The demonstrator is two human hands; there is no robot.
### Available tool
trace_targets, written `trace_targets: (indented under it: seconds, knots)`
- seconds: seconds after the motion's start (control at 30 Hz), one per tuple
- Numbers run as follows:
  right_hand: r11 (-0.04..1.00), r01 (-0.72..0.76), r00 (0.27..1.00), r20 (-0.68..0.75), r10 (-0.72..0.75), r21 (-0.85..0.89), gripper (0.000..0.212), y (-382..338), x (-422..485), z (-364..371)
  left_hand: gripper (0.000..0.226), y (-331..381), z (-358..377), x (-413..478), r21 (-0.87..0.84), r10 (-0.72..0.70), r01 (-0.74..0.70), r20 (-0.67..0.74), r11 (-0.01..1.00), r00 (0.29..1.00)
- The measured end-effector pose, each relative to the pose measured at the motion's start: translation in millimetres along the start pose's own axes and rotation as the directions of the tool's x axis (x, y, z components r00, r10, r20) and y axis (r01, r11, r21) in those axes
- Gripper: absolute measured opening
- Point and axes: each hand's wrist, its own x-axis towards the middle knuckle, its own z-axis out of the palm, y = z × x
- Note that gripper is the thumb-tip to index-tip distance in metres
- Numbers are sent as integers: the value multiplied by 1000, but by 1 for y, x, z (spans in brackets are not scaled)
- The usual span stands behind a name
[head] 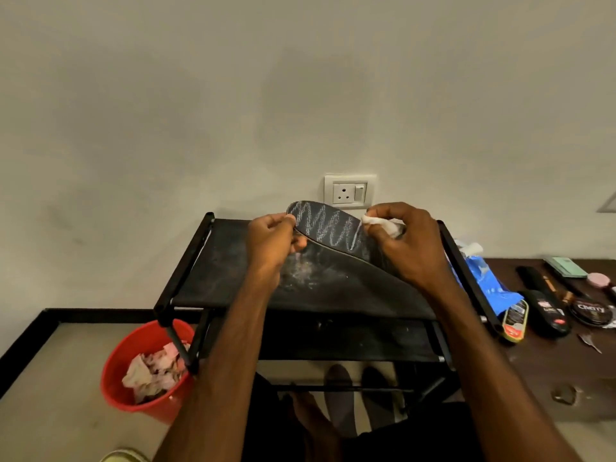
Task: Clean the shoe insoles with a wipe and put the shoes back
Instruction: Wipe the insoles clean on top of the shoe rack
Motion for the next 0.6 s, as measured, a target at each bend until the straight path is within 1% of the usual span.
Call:
trace_targets:
  seconds: [0.07, 0.2, 0.27, 0.3, 0.4, 0.43, 0.53, 0.57, 0.6]
  knots:
    - [1000, -14, 998, 54, 15, -20, 13, 7, -4, 8, 14, -13, 7, -11, 7, -9, 9, -12, 1000, 1000]
    - [994, -70, 988, 133, 81, -84, 13, 29, -9, 28, 31, -32, 20, -22, 56, -62, 59, 55, 997, 997]
    - [991, -86, 979, 174, 103, -104, 12, 35, -8, 39, 38, -40, 20, -23, 159, -59, 45, 88, 986, 994]
    - [991, -85, 973, 204, 105, -107, 12, 37, -7, 44, 39, -43, 18, -24, 254, -39, 13, 98, 967, 994]
    - [990, -69, 945, 310, 104, -122, 14, 42, 0, 56, 41, -52, 11, -24, 541, 48, -116, 138, 833, 989]
    - [989, -61, 936, 337, 104, -135, 15, 43, 3, 60, 47, -55, 8, -23, 608, 60, -143, 155, 781, 986]
    - [988, -31, 913, 398, 90, -152, 16, 43, 14, 69, 77, -65, -2, -21, 780, 84, -217, 208, 587, 975]
    - [988, -17, 901, 426, 81, -151, 15, 42, 16, 70, 85, -66, -4, -19, 805, 91, -241, 229, 542, 969]
    - [988, -2, 886, 458, 72, -152, 15, 41, 18, 73, 92, -66, -6, -17, 811, 97, -265, 253, 522, 963]
